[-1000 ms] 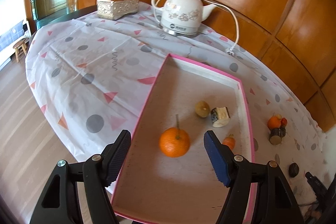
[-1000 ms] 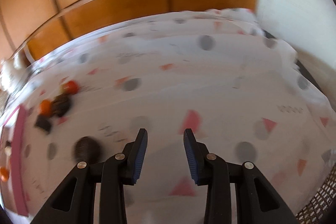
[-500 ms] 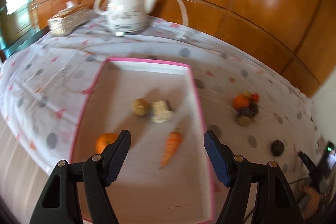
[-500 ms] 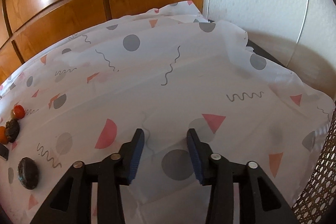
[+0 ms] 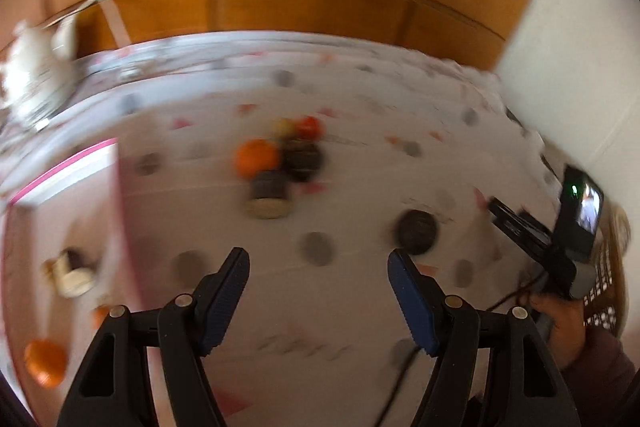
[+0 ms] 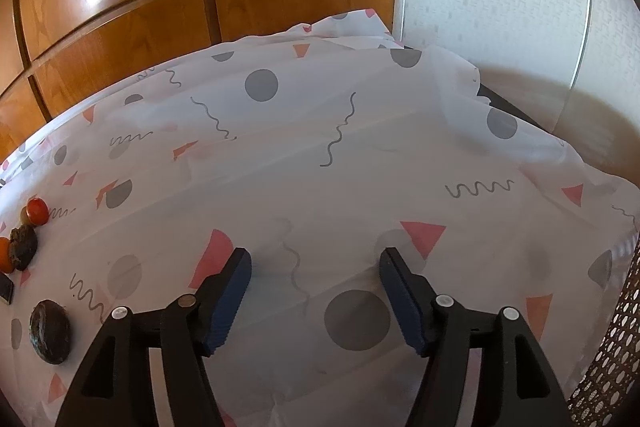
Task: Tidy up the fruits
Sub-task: 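Reach the left gripper to the dark round vegetable and close it, then carry the dark round vegetable into the pink tray and open the left gripper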
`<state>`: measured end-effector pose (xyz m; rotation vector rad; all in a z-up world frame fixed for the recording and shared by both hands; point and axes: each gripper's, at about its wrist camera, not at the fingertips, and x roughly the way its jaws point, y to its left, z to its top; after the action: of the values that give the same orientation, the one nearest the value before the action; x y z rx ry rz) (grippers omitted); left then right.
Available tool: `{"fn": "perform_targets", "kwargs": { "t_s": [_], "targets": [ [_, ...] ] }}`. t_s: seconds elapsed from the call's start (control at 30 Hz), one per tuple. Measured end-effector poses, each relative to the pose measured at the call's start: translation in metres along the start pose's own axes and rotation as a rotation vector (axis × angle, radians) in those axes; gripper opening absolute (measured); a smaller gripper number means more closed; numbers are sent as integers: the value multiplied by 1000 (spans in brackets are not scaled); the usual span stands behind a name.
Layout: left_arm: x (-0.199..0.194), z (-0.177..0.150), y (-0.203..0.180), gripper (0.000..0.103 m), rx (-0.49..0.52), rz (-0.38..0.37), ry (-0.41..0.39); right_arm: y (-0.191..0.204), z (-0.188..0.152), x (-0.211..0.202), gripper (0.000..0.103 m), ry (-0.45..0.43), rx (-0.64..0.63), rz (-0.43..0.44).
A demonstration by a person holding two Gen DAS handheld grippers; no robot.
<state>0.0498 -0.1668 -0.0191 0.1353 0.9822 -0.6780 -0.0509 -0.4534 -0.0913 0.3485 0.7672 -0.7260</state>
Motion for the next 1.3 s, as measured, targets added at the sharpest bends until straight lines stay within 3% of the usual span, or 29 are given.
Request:
{"fn": "perform_targets", "kwargs": {
  "t_s": [0.3,0.57,0.63,0.7,0.73,1.0,1.3],
  "targets": [
    [53,11,-58,69,118,-68,87,2,-1,0,74,-2,-5,10],
    [91,18,-73,64,123,-80,152,3,-1,1,76,-2,-9,10],
    [100,17,-78,57,135,-71,164,3,-1,1,77,-2,-9,9],
    [99,16,-81,43,169,-43,138,4,-2,1,77,-2,-9,7],
    [98,16,-82,43,175,-49,138,4,-2,1,77,-2,-9,7],
    [77,5,-51,43,102,-52,134,6,-2,1,77,-3,-12,5],
    [32,-7,8,43,-78,-22,69,6,-2,1,77,-3,-14,3]
  ]
}}
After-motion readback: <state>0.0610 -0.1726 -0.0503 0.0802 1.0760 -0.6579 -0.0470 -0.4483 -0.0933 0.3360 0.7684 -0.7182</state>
